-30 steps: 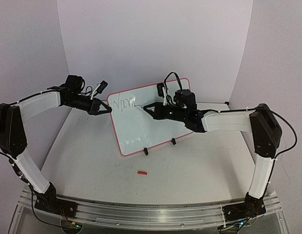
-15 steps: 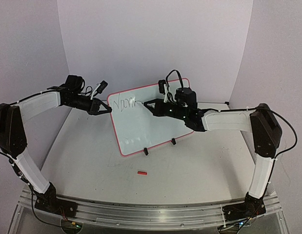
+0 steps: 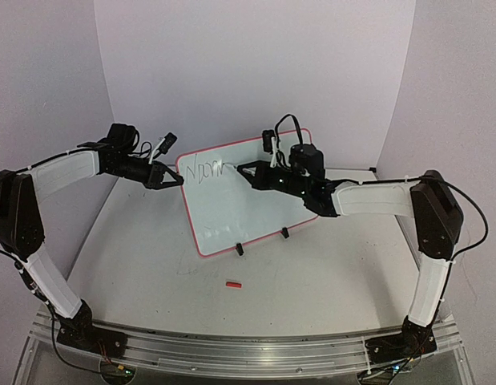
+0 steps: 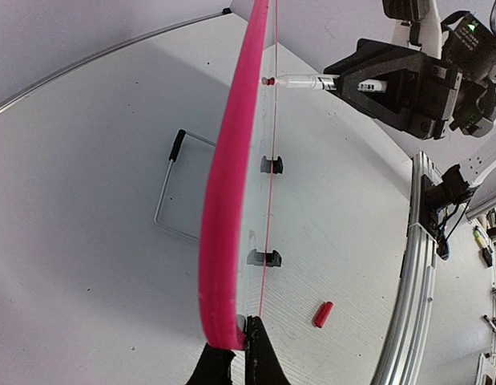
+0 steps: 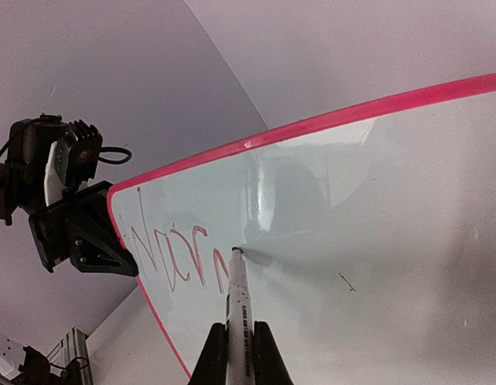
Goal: Write a sentence on the whiteboard
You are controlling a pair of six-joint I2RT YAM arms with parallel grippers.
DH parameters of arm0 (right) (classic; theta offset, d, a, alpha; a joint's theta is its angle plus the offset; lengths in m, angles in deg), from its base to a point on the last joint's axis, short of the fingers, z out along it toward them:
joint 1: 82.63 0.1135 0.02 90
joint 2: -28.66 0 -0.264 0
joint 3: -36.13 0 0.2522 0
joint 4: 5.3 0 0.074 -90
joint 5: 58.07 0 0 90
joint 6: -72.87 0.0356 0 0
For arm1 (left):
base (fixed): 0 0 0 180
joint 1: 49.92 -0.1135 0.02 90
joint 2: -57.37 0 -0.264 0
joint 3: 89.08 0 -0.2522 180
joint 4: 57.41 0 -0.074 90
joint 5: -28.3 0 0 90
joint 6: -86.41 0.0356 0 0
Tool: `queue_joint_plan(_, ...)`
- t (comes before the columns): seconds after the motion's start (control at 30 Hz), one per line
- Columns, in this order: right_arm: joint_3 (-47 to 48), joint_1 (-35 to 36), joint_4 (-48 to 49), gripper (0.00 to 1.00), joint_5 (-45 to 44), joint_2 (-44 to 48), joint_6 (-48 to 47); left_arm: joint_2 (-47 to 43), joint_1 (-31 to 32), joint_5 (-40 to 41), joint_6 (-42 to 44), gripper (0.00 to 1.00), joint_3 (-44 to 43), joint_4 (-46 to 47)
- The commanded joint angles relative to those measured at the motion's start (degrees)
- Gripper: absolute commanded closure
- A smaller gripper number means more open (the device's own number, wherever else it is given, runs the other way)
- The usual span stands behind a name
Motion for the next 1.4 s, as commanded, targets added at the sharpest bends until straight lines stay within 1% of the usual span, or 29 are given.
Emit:
queue_joint_plan(0.0, -2.16, -1.36, 0.44, 1.00, -4.47, 0.91, 0.61, -0.51, 1.26, 2.48, 4.91, 1.00, -0.05, -1.31)
queue_joint_plan(0.5, -6.37, -1.39, 0.89, 1.00, -4.18, 2.65, 1.20, -0.59, 1.38, 2.56, 4.91, 1.00, -0.04, -1.34)
queue_joint_plan(0.8, -8.01, -1.54, 4.43, 1.00, 2.61, 8.06, 1.38, -0.76, 1.34, 2.64, 4.85, 1.00, 0.04, -1.30)
queue_joint_plan(0.93, -9.04, -2.82, 4.81, 1.00, 4.10, 9.71, 1.87, -0.78, 1.39, 2.61, 4.90, 1.00, 0.04, -1.30)
queue_joint_plan(1.13, -8.50, -5.64, 6.15, 1.00, 6.62, 8.25, 3.26, -0.76, 1.36, 2.67, 4.94, 1.00, 0.09, -1.44)
queue_joint_plan(1.37, -6.76, -7.15, 9.66, 1.00, 9.58, 5.16, 6.38, -0.54, 1.36, 2.80, 4.97, 1.00, 0.06, -1.41)
